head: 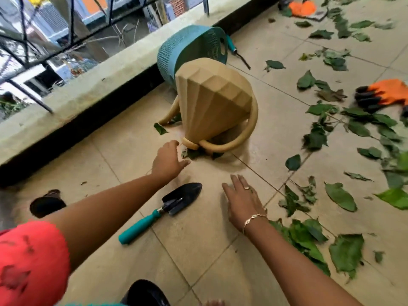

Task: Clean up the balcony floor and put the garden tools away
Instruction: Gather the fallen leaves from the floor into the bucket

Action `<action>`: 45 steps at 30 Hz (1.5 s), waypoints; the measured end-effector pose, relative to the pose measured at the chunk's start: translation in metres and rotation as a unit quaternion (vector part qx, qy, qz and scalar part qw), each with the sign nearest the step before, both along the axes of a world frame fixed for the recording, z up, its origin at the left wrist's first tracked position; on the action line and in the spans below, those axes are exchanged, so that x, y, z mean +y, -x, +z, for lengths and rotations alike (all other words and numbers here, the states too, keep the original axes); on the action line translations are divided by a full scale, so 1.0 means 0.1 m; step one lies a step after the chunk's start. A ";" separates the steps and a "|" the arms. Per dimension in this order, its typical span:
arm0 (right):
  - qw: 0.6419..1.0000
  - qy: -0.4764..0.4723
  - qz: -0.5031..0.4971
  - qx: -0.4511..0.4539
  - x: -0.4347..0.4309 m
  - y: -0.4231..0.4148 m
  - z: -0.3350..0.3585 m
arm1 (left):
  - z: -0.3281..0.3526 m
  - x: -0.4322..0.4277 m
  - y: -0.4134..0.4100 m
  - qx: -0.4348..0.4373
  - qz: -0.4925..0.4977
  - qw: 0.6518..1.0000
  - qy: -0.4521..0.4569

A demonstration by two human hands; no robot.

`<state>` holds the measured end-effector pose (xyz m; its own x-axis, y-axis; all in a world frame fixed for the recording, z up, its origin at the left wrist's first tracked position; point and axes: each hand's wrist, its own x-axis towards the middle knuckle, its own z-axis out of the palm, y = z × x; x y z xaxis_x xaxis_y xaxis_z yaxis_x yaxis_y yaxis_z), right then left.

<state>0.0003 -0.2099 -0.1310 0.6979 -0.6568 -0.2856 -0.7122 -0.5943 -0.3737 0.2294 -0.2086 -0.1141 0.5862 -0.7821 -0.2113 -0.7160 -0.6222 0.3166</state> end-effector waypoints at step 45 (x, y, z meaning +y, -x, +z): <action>0.940 0.220 -0.134 -0.224 -0.82 -0.45 0.04 | 0.45 -0.85 0.17 0.300 0.100 0.878 0.360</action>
